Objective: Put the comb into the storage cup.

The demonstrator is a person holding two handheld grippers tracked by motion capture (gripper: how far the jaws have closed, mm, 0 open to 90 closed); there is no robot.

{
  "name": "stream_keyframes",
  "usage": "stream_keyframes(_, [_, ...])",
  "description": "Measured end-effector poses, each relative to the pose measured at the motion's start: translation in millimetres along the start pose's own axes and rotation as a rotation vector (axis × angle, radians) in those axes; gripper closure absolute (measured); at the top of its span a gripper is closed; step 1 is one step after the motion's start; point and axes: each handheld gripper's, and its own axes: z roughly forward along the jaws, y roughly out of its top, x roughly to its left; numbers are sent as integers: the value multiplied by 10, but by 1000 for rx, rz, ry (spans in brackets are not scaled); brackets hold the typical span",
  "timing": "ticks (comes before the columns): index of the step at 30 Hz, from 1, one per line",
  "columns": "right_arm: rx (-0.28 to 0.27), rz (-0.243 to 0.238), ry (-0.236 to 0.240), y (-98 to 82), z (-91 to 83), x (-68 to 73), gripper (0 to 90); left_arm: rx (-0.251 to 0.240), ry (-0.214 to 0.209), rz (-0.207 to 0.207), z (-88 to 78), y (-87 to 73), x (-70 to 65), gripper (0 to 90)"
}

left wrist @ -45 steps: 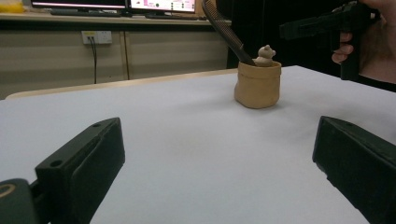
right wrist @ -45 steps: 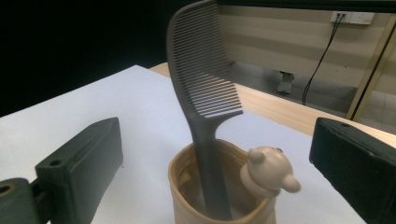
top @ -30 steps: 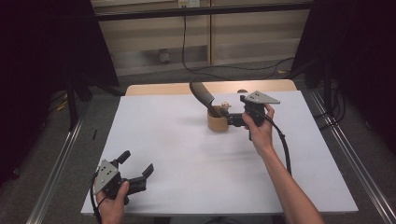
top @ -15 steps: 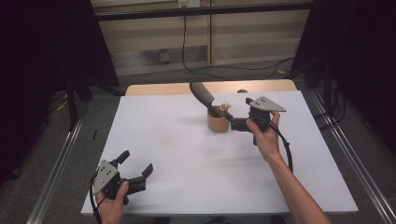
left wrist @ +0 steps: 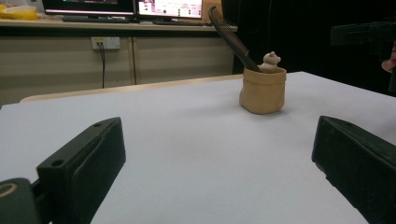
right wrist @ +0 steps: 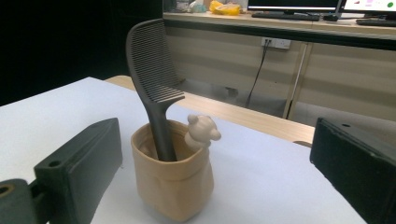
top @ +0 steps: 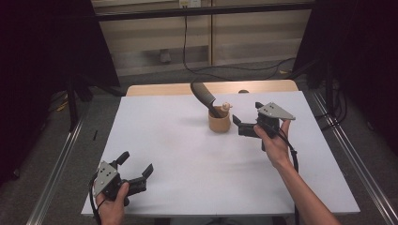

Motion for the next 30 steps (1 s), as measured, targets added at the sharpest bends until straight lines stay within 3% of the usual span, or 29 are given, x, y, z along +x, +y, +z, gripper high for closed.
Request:
stream_keyframes(9, [-15, 5, 9, -86, -150, 20, 4, 0, 4, -12, 1, -10, 1, 29])
stream_keyframes(18, [-14, -2, -19, -170, -275, 8, 0, -1, 17, -10, -1, -10, 0, 29])
stream_keyframes(30, [-36, -1, -43, -223, -463, -30, 0, 3, 3, -10, -13, -10, 7, 29])
